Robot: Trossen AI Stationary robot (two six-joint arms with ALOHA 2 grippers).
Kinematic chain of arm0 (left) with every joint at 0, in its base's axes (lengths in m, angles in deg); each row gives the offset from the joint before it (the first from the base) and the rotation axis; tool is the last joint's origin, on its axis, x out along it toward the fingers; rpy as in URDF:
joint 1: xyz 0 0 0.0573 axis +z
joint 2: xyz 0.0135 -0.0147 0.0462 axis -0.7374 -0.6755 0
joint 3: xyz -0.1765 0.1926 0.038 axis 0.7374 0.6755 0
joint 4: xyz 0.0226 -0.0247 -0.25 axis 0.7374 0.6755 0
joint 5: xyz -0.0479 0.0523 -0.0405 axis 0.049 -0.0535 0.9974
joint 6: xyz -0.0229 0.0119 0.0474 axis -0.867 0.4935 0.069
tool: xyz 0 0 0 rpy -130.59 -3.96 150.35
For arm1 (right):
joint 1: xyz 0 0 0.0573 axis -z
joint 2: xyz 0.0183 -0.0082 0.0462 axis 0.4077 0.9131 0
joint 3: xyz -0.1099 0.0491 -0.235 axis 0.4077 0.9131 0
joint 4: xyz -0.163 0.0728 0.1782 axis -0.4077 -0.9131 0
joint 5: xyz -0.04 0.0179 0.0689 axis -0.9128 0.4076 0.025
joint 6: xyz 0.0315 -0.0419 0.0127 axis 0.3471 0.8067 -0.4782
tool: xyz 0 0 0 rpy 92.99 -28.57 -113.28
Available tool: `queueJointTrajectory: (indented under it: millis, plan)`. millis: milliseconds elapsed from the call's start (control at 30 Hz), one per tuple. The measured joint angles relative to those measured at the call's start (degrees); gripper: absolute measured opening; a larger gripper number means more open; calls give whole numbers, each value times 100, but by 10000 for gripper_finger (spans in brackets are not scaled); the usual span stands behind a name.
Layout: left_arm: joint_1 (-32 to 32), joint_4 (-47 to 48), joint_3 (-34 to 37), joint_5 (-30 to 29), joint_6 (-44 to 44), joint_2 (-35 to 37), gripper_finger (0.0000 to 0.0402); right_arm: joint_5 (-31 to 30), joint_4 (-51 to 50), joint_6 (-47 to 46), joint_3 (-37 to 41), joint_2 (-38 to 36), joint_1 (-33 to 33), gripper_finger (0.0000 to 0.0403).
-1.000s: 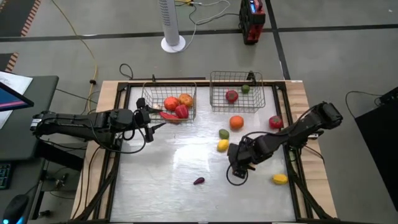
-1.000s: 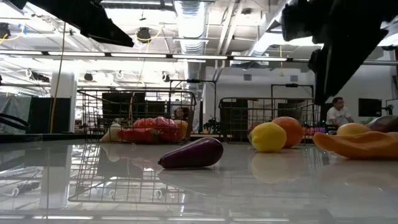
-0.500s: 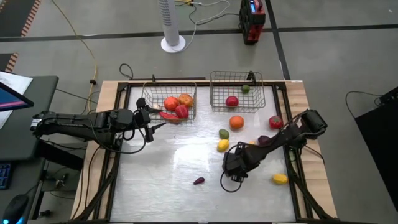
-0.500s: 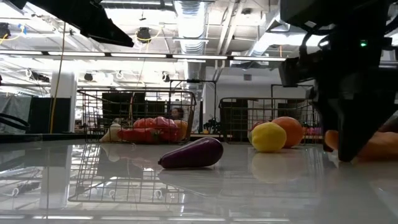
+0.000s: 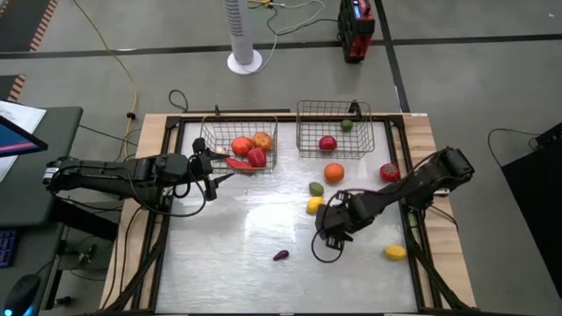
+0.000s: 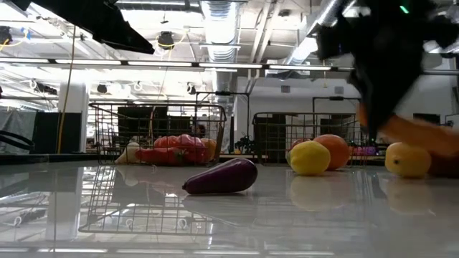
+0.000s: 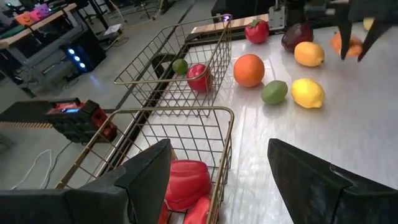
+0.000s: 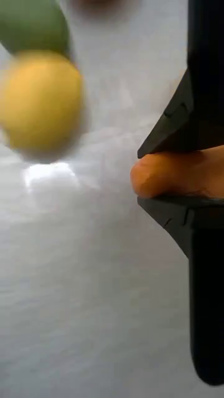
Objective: Sort produce into baskets
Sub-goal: Put the yellow chili pepper into the left gold wire basket
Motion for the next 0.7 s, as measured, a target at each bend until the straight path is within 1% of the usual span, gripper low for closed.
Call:
queueJointTrajectory:
  millis: [100, 167, 267, 333, 400, 467, 567, 600, 700]
  plan:
    - [1, 2, 0, -4, 0, 0, 256, -465, -223, 309, -462, -175, 164, 121]
    - [1, 1, 0, -14, 42, 0, 256, -822, -16, 674, -783, -305, 316, 124]
    - [1, 0, 0, -36, 108, 2, 256, -1493, 858, 1439, -1053, -446, 616, 125]
    - [-1, 31, -5, -72, 109, 6, 256, -1700, 1888, 2115, -1083, -468, 883, 125]
    - [-1, 264, -113, -112, 90, 43, 256, -1608, 3024, 2781, -1083, -406, 1197, 125]
    - [-1, 584, -320, -161, -47, 112, 256, -1180, 4133, 3315, -1086, -268, 1514, 126]
    - [-1, 916, -511, -173, -319, 258, 256, -452, 5540, 3898, -1089, 136, 1979, 126]
    - [-1, 939, -518, -173, -363, 301, 256, -335, 5926, 4068, -1082, 292, 2122, 127]
    - [-1, 981, -518, -177, -378, 449, 256, -309, 6937, 4458, -1157, 727, 2507, 127]
